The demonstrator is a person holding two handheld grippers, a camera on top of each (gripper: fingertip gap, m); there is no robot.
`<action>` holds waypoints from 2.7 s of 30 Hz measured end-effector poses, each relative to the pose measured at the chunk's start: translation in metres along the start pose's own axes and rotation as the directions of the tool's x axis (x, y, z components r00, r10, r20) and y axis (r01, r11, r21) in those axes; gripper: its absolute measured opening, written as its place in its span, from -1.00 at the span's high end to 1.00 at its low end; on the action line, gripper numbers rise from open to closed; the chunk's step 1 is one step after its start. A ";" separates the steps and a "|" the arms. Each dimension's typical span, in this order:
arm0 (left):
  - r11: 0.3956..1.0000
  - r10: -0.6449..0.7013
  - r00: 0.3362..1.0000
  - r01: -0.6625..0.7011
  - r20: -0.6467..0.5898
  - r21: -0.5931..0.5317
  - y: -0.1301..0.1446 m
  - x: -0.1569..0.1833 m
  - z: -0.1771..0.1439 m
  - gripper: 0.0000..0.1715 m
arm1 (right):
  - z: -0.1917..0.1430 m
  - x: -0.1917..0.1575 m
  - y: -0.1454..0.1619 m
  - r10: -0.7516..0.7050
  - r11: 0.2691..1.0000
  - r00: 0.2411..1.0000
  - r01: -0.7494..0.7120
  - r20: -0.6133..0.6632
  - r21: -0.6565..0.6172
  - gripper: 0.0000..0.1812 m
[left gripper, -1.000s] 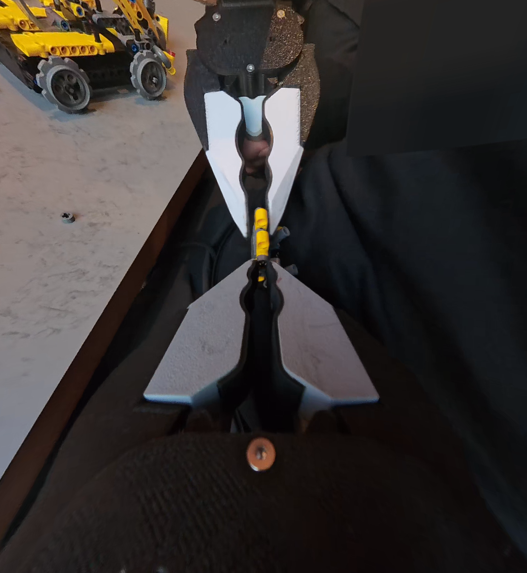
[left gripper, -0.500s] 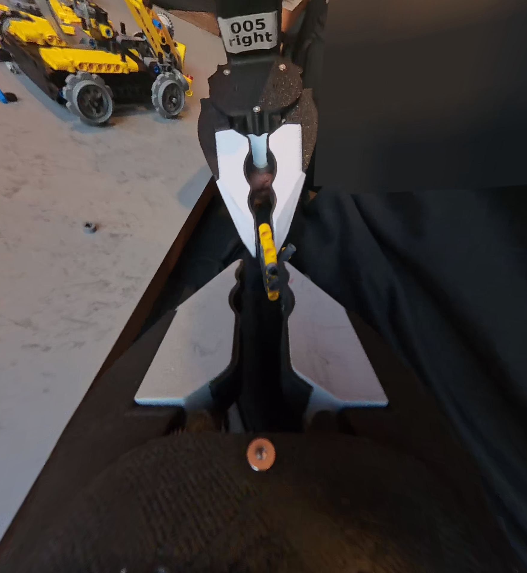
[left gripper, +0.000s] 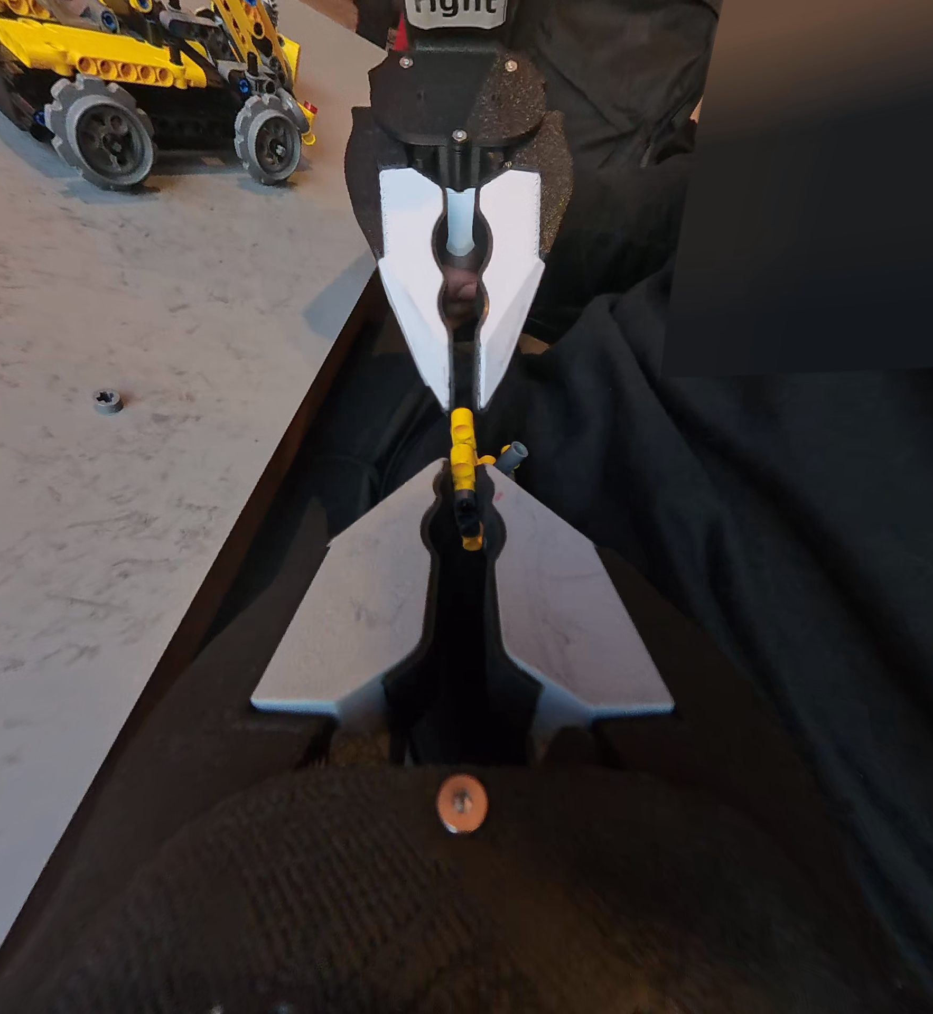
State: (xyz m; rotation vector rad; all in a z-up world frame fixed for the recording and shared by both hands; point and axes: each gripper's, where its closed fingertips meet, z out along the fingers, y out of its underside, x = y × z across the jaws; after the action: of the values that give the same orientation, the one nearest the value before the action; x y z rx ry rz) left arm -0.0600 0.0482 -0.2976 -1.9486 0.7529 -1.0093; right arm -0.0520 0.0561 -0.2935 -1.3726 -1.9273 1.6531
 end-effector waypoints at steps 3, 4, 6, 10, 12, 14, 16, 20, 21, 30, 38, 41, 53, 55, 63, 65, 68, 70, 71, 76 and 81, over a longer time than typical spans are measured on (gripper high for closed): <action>1.000 -0.023 1.000 0.024 -0.018 0.013 0.000 0.001 0.000 0.93 | 0.000 -0.001 0.001 -0.006 1.000 1.000 0.006 0.015 0.005 0.94; 1.000 -0.021 1.000 0.021 -0.019 0.015 0.001 0.001 0.000 0.93 | 0.000 -0.002 0.001 -0.004 1.000 1.000 0.004 0.024 0.007 0.95; 1.000 -0.025 0.999 0.025 -0.026 0.006 0.003 0.002 0.001 0.93 | 0.001 -0.004 0.003 -0.006 1.000 0.999 0.006 0.041 0.003 0.95; 0.998 -0.058 0.997 0.058 -0.044 0.006 0.007 0.004 0.003 0.93 | 0.004 -0.006 0.007 0.001 1.000 0.998 -0.002 0.059 0.009 0.96; 0.998 -0.066 0.996 0.066 -0.052 -0.004 0.009 0.005 0.004 0.93 | 0.005 -0.007 0.008 0.017 1.000 0.998 -0.018 0.067 0.023 0.96; 0.998 -0.061 0.997 0.059 -0.056 -0.022 0.010 0.005 0.004 0.93 | 0.006 -0.007 0.009 0.014 0.999 0.997 -0.016 0.070 0.029 0.96; 0.997 -0.069 0.996 0.067 -0.061 -0.032 0.012 0.005 0.005 0.93 | 0.007 -0.008 0.011 0.019 0.999 0.997 -0.021 0.077 0.027 0.96; 0.996 -0.083 0.994 0.080 -0.068 -0.046 0.016 0.007 0.006 0.93 | 0.009 -0.009 0.015 0.026 1.000 0.996 -0.028 0.089 0.012 0.96; 0.995 -0.085 0.994 0.082 -0.067 -0.048 0.017 0.007 0.006 0.93 | 0.010 -0.009 0.015 0.027 1.000 0.996 -0.028 0.089 0.012 0.96; 0.994 -0.087 0.994 0.082 -0.066 -0.073 0.022 0.008 0.008 0.93 | 0.015 -0.010 0.018 0.023 1.000 0.995 -0.023 0.100 0.003 0.96; 0.996 -0.082 0.996 0.080 -0.033 -0.051 0.020 0.006 0.011 0.93 | 0.018 -0.008 0.010 0.031 0.999 0.998 -0.032 0.062 0.010 0.95; 0.999 -0.045 0.999 0.045 -0.013 -0.005 0.012 0.006 0.009 0.93 | 0.010 -0.008 0.001 0.088 0.995 0.993 -0.092 0.083 0.046 0.78; 0.997 0.067 0.997 -0.065 0.034 -0.046 0.008 0.008 0.001 0.76 | 0.010 -0.008 0.002 -0.021 1.000 0.999 0.021 0.030 0.020 0.94; 0.996 0.081 0.995 -0.078 0.058 -0.051 0.011 0.006 -0.007 0.84 | 0.009 -0.008 0.003 -0.013 1.000 0.999 0.012 0.036 0.021 0.94; 0.999 0.050 0.997 -0.049 0.053 -0.021 0.007 0.006 -0.015 0.94 | 0.013 -0.006 0.003 -0.009 1.000 0.999 0.009 0.038 0.000 0.94; 0.999 0.040 0.998 -0.039 0.053 -0.018 0.007 0.007 -0.017 0.94 | 0.013 -0.007 0.003 -0.008 1.000 0.999 0.008 0.039 -0.002 0.94; 1.000 0.027 0.998 -0.027 0.063 -0.008 0.008 0.006 -0.023 0.96 | 0.013 -0.007 0.003 -0.008 1.000 0.999 0.008 0.040 -0.003 0.94; 1.000 0.029 0.997 -0.028 0.065 -0.010 0.008 0.006 -0.023 0.96 | 0.013 -0.007 0.004 -0.008 1.000 0.999 0.008 0.043 -0.006 0.94; 0.999 0.030 0.997 -0.030 0.069 -0.011 0.008 0.005 -0.023 0.96 | 0.013 -0.006 0.004 -0.010 1.000 0.999 0.010 0.043 -0.009 0.94; 1.000 0.024 0.998 -0.023 0.061 -0.013 0.008 0.007 -0.023 0.96 | 0.013 -0.007 0.004 -0.017 0.999 0.999 0.018 0.040 -0.027 0.94; 1.000 0.016 0.999 -0.015 0.051 -0.016 0.007 0.008 -0.023 0.96 | 0.014 -0.007 0.004 -0.021 0.999 0.999 0.023 0.042 -0.031 0.94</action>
State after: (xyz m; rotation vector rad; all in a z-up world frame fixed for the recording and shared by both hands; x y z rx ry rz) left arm -0.0762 0.0297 -0.2926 -1.9722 0.7479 -0.9433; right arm -0.0561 0.0418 -0.2989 -1.3341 -1.9922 1.6605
